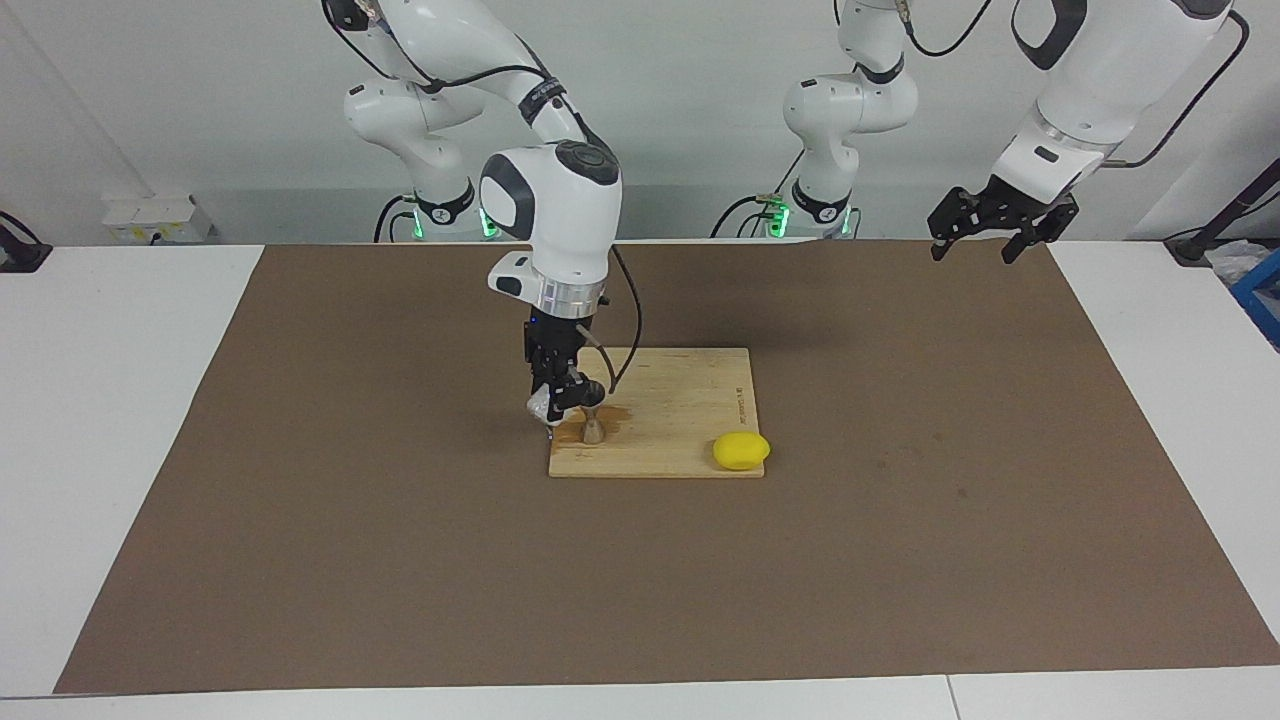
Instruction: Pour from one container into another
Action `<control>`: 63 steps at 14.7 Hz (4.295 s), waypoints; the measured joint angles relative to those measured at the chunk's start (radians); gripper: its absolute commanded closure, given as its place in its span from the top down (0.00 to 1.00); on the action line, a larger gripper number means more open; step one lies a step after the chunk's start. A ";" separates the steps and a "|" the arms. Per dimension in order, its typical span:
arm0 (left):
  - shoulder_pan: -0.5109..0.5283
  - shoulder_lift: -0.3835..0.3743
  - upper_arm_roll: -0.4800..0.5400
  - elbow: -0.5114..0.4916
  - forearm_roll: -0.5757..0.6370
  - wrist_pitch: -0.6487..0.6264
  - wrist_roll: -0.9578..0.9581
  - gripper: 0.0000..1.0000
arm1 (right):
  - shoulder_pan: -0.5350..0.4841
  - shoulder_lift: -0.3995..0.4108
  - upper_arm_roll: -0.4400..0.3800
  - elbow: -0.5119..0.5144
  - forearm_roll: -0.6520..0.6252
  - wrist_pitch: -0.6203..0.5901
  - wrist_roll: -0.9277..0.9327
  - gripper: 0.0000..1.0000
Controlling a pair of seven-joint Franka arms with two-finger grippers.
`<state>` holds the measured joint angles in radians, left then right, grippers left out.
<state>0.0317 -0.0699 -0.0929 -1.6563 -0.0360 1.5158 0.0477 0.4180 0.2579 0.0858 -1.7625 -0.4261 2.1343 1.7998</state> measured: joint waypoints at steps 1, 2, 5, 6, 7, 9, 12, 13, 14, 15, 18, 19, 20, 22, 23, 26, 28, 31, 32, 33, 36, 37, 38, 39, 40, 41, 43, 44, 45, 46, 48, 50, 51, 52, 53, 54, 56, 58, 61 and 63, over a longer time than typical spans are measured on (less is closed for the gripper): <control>0.000 0.000 0.000 0.000 0.000 0.000 0.000 1.00 | 0.003 0.000 0.000 -0.001 -0.006 0.000 0.000 0.00; 0.000 0.000 -0.001 0.000 0.000 0.000 0.000 1.00 | 0.007 0.000 0.000 -0.002 -0.008 -0.001 0.000 0.00; 0.000 0.000 -0.001 0.000 0.000 0.000 -0.001 1.00 | 0.013 0.000 0.000 -0.004 -0.009 -0.001 0.000 0.00; 0.000 0.000 0.000 0.000 0.000 0.000 -0.001 1.00 | 0.013 0.000 0.000 -0.004 -0.009 -0.001 0.000 0.00; 0.000 0.000 0.001 0.000 0.000 0.000 -0.001 1.00 | 0.013 0.000 0.000 -0.005 -0.009 -0.001 0.000 0.00; 0.000 0.000 0.002 0.000 0.000 0.000 -0.001 1.00 | 0.012 0.000 -0.001 -0.004 -0.009 -0.005 0.000 0.00; 0.000 0.000 0.002 0.000 0.000 0.000 -0.001 1.00 | 0.010 0.000 -0.003 -0.004 -0.007 -0.012 0.001 0.00; 0.000 0.000 0.002 0.000 0.000 0.000 -0.001 1.00 | 0.009 0.000 -0.004 -0.004 0.007 -0.014 0.004 0.00; 0.000 0.000 0.002 0.000 0.000 0.000 -0.001 1.00 | 0.006 0.000 -0.005 -0.001 0.036 -0.014 0.006 0.00; 0.000 0.000 0.002 0.000 0.000 0.000 -0.001 1.00 | 0.002 0.000 -0.007 0.005 0.069 -0.015 0.007 0.00; 0.000 0.000 0.002 0.000 0.000 0.000 -0.001 1.00 | -0.025 0.000 -0.009 0.019 0.156 -0.016 0.007 0.00; 0.000 0.000 0.002 0.000 0.000 0.000 -0.001 1.00 | -0.034 0.000 -0.010 0.022 0.188 -0.016 0.007 0.00; 0.000 0.000 0.002 0.000 0.000 0.000 -0.001 1.00 | -0.043 0.000 -0.010 0.026 0.217 -0.016 0.007 0.00; 0.000 0.000 0.002 0.000 0.000 0.000 -0.001 1.00 | -0.065 0.000 -0.011 0.031 0.279 -0.016 0.007 0.00; 0.000 0.000 0.002 0.000 0.000 0.000 -0.001 1.00 | -0.078 0.000 -0.012 0.032 0.313 -0.016 0.007 0.00; 0.000 0.000 0.002 0.000 0.000 0.000 -0.001 1.00 | -0.131 0.001 -0.013 0.031 0.444 -0.023 0.007 0.00; 0.000 0.000 0.002 0.000 0.000 0.000 -0.001 1.00 | -0.183 0.003 -0.014 0.028 0.547 -0.044 -0.014 0.00; 0.000 0.000 0.002 0.000 0.000 0.000 -0.001 1.00 | -0.276 0.004 -0.016 -0.001 0.696 -0.061 -0.115 0.00; 0.000 0.000 0.002 0.000 0.000 0.000 -0.001 1.00 | -0.307 0.004 -0.016 -0.017 0.741 -0.063 -0.159 0.00; 0.000 0.000 0.002 0.000 0.000 0.000 -0.001 1.00 | -0.338 0.004 -0.016 -0.037 0.780 -0.067 -0.208 0.00; 0.000 0.000 0.002 0.000 0.000 0.000 -0.001 1.00 | -0.438 0.004 -0.017 -0.121 0.879 -0.071 -0.384 0.00; 0.000 0.000 0.002 0.000 0.000 0.000 -0.001 1.00 | -0.476 0.004 -0.017 -0.152 0.913 -0.071 -0.461 0.00; 0.000 0.000 0.002 0.000 0.000 0.000 -0.001 1.00 | -0.507 0.004 -0.018 -0.179 0.934 -0.071 -0.526 0.00; 0.000 0.000 0.002 0.000 0.000 0.000 -0.001 1.00 | -0.532 0.003 -0.018 -0.200 0.944 -0.071 -0.574 0.00; 0.000 0.000 0.002 0.000 0.000 0.000 -0.001 1.00 | -0.551 0.002 -0.018 -0.216 0.955 -0.071 -0.606 0.00; 0.000 0.000 0.002 0.000 0.000 0.000 -0.001 1.00 | -0.566 0.002 -0.017 -0.230 0.969 -0.071 -0.634 0.00; 0.000 0.000 0.002 0.000 0.000 0.000 -0.001 1.00 | -0.585 0.002 -0.017 -0.252 1.003 -0.071 -0.696 0.00; 0.000 0.000 0.002 0.000 0.000 0.000 -0.001 1.00 | -0.594 0.003 -0.017 -0.261 1.006 -0.071 -0.716 0.00; 0.000 0.000 0.002 0.000 0.000 0.000 -0.001 1.00 | -0.604 0.004 -0.017 -0.268 1.006 -0.071 -0.730 0.00; 0.000 0.000 0.002 0.000 0.000 0.000 -0.001 1.00 | -0.616 0.005 -0.017 -0.275 1.006 -0.070 -0.742 0.00; 0.000 0.000 0.002 0.000 0.000 0.000 -0.001 1.00 | -0.636 0.009 -0.017 -0.289 1.007 -0.069 -0.768 0.00; 0.000 0.000 0.002 0.000 0.000 0.000 -0.001 1.00 | -0.642 0.013 -0.017 -0.300 1.007 -0.057 -0.776 0.00; 0.000 0.000 0.002 0.000 0.000 0.000 -0.001 1.00 | -0.642 0.014 -0.017 -0.307 1.007 -0.047 -0.776 0.00; 0.000 0.000 0.002 0.000 0.000 0.000 -0.001 1.00 | -0.642 0.014 -0.017 -0.315 1.007 -0.040 -0.776 0.00; 0.000 0.000 0.002 0.000 0.000 0.000 -0.001 1.00 | -0.642 0.014 -0.017 -0.320 1.007 -0.034 -0.776 0.04; 0.000 0.000 0.002 0.000 0.000 0.000 -0.001 1.00 | -0.642 0.014 -0.017 -0.324 1.008 -0.033 -0.776 0.50; 0.000 0.000 0.002 0.000 0.000 0.000 -0.001 1.00 | -0.646 0.014 -0.017 -0.330 1.008 -0.031 -0.776 0.91; 0.000 0.000 0.002 0.000 0.000 0.000 -0.001 1.00 | -0.657 0.014 -0.017 -0.331 1.008 -0.030 -0.776 0.97; 0.000 0.000 0.002 0.000 0.000 0.000 -0.001 1.00 | -0.680 0.013 -0.018 -0.331 1.008 -0.030 -0.776 1.00; 0.000 0.000 0.002 0.000 0.000 0.000 -0.001 1.00 | -0.704 0.011 -0.018 -0.331 1.008 -0.030 -0.776 1.00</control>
<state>0.0317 -0.0699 -0.0908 -1.6563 -0.0364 1.5156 0.0464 -0.2863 0.2687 0.0676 -2.0938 0.5822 2.1038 1.0235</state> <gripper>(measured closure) 0.000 0.000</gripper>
